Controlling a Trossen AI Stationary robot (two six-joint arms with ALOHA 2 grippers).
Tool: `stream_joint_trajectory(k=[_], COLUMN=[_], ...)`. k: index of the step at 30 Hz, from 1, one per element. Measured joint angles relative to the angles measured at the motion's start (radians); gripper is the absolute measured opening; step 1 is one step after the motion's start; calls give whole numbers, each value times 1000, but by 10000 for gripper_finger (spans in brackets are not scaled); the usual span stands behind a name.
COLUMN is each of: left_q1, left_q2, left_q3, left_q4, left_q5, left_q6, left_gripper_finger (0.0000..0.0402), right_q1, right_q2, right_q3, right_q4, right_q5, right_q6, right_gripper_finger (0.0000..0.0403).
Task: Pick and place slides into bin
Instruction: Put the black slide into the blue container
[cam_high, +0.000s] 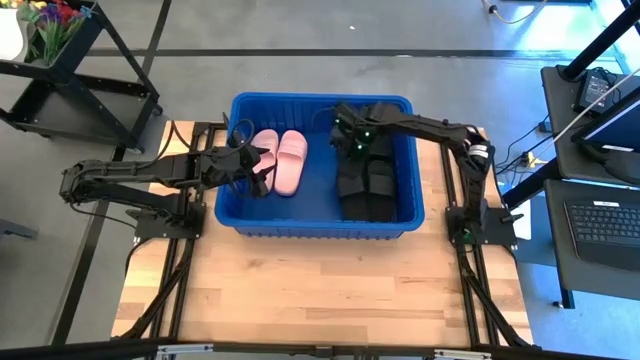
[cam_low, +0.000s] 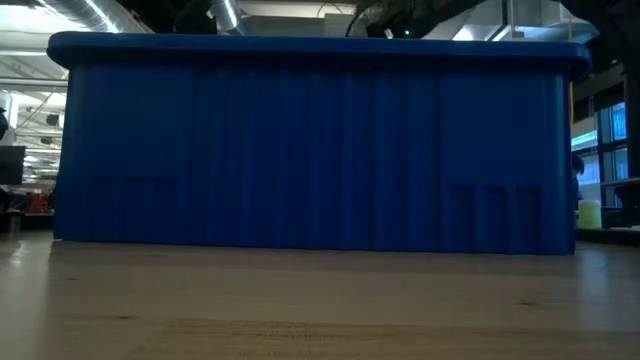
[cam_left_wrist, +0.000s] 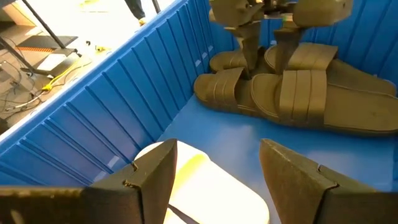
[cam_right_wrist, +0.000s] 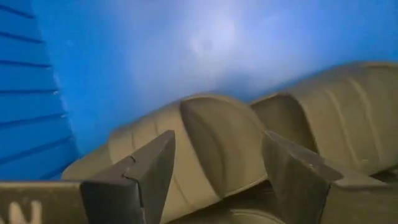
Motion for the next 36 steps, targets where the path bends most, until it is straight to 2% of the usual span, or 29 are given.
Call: stream_joint_trajectory(k=[3,11,28,36], left_q1=[0,0,0,0], left_q2=[0,0,0,0], left_q3=[0,0,0,0], left_q4=[0,0,0,0], left_q5=[0,1,13,13], left_q6=[-17,-27,-54,-54], left_gripper_finger=[224,224,224,224], right_q1=[-28,-69,-72,-73], right_q2=[9,32,103,160], right_q3=[0,0,0,0], right_q4=[-22,-64,-98,-150], right_q5=[-75,-195,-203,-239], right_q6=[-18,-29,-102,-127], right_gripper_finger=[239,239,239,239])
